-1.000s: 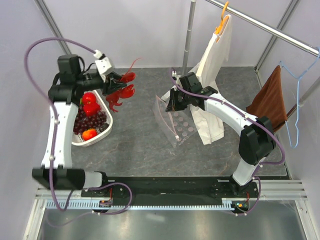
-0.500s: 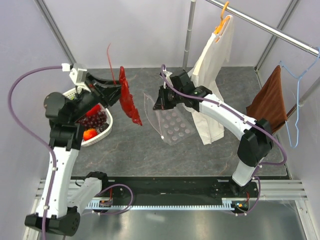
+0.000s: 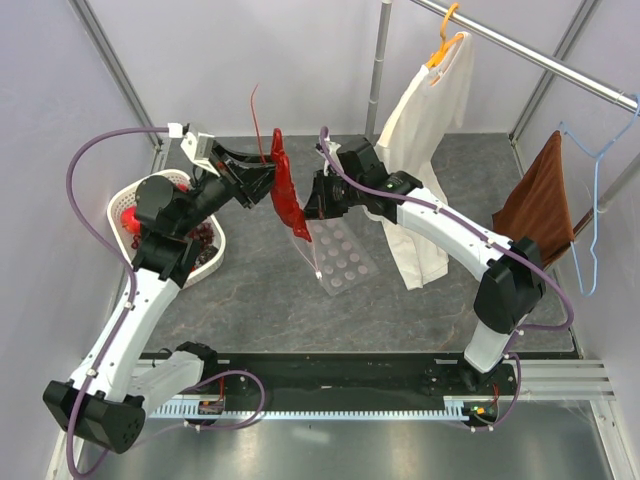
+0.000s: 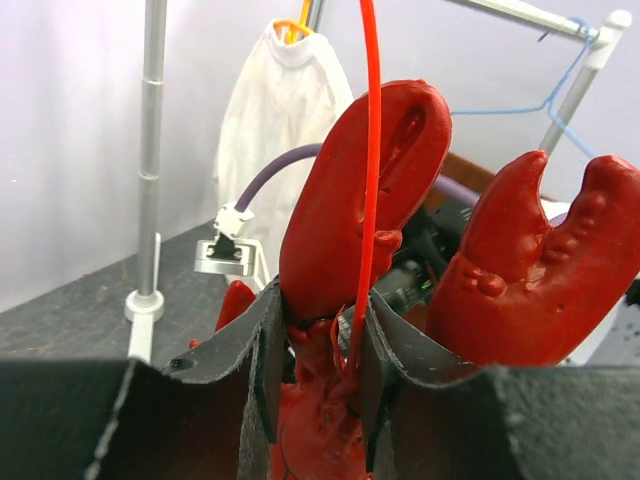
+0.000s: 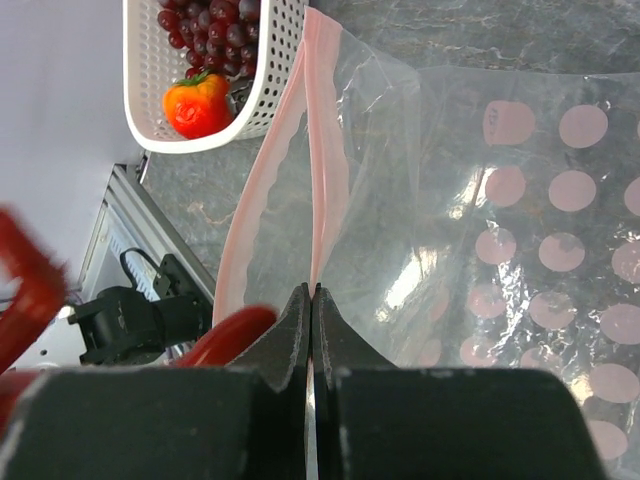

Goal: Place the food in the zip-top bag and seal the zipper
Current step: Place the fake lobster in the zipper food storage bag.

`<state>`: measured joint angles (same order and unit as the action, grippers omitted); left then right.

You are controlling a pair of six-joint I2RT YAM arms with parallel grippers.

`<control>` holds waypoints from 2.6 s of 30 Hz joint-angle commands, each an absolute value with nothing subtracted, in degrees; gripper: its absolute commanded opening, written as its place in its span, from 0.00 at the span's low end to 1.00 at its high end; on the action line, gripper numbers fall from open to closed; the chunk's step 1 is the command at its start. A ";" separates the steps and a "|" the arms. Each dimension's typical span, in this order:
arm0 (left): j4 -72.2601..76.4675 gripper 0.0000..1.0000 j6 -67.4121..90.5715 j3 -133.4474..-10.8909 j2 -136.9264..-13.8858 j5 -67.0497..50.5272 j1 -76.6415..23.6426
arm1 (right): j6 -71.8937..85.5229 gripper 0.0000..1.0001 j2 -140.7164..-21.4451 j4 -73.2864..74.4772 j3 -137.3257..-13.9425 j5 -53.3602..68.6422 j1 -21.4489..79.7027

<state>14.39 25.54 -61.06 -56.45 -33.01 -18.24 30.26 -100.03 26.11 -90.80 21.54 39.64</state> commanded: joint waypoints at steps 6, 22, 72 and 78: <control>18.45 0.02 13.45 -58.72 -56.34 -34.72 -18.37 | 30.32 0.00 -97.38 23.65 -91.41 26.01 39.90; 21.53 0.07 6.77 -51.42 -54.50 -30.68 -21.97 | 35.86 0.00 -97.30 18.20 -92.55 36.29 39.90; -27.77 0.60 22.67 -46.95 -36.14 -13.79 -21.71 | 39.64 0.00 -95.71 14.33 -93.60 39.81 37.35; -29.53 0.55 29.44 -43.78 -33.58 -15.82 -21.71 | 39.64 0.00 -96.06 14.33 -93.87 38.76 37.27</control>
<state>-27.90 22.96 -45.01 -35.24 -13.89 -21.74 38.92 -98.39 17.52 -91.96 39.27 37.43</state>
